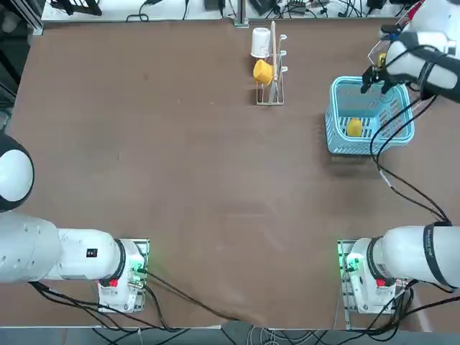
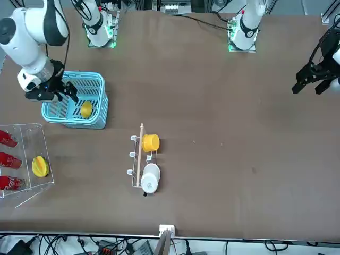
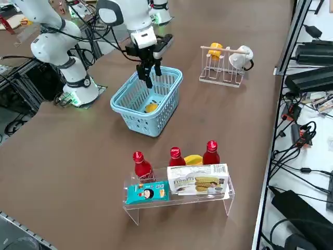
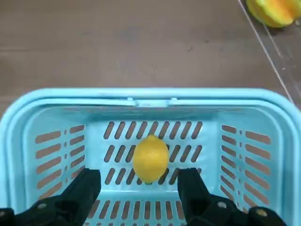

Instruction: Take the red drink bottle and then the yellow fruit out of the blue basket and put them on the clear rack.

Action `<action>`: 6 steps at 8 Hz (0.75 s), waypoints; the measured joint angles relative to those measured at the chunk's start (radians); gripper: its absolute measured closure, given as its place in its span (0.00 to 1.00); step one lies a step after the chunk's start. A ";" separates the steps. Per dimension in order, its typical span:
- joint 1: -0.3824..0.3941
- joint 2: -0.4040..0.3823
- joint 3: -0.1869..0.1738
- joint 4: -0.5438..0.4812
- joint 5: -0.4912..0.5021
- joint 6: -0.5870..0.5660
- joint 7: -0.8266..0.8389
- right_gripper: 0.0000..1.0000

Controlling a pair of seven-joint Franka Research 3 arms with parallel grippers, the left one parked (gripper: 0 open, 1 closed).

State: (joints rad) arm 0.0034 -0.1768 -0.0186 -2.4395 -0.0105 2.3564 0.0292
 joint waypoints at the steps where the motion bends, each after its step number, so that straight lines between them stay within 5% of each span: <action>1: 0.001 0.004 0.000 -0.040 0.000 0.054 0.000 0.00; 6: 0.001 0.114 0.000 -0.082 0.000 0.195 0.000 0.00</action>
State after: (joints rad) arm 0.0044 -0.0630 -0.0191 -2.5215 -0.0107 2.5510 0.0293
